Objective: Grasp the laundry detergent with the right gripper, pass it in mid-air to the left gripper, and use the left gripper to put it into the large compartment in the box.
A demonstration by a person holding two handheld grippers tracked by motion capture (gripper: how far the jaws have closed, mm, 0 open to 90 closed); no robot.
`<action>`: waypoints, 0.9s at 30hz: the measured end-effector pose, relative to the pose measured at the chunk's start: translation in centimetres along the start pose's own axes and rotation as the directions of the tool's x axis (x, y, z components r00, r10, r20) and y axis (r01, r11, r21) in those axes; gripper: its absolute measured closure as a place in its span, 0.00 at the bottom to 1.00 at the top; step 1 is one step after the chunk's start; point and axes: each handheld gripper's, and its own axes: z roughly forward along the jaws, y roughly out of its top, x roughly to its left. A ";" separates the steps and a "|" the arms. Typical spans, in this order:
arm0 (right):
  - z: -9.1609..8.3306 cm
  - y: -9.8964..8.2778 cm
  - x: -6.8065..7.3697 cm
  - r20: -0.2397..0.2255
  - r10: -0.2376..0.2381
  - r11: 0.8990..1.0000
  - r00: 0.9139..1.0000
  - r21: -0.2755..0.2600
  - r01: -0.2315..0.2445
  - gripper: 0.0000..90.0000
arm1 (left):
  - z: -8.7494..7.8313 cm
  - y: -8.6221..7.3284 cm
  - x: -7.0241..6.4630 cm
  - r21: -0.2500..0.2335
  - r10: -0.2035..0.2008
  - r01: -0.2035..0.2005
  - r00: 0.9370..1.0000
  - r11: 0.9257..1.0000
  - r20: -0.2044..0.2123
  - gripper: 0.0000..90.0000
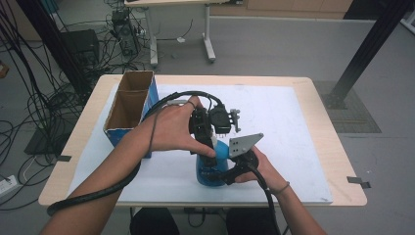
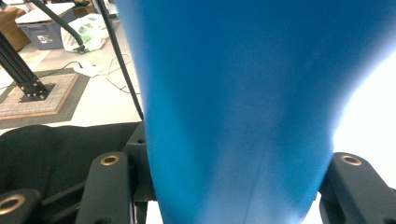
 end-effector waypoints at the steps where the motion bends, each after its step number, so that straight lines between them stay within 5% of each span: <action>1: 0.0 0.0 0.1 0.003 0.000 1.000 1.000 0.000 0.000 0.47 | 0.0 0.0 0.0 -0.001 0.001 -0.001 1.000 1.000 0.000 0.09; 27: -0.1 0.2 -0.1 -0.010 -0.011 1.000 1.000 0.001 0.011 0.47 | -0.3 0.1 -0.4 0.000 0.011 -0.011 1.000 1.000 -0.009 0.09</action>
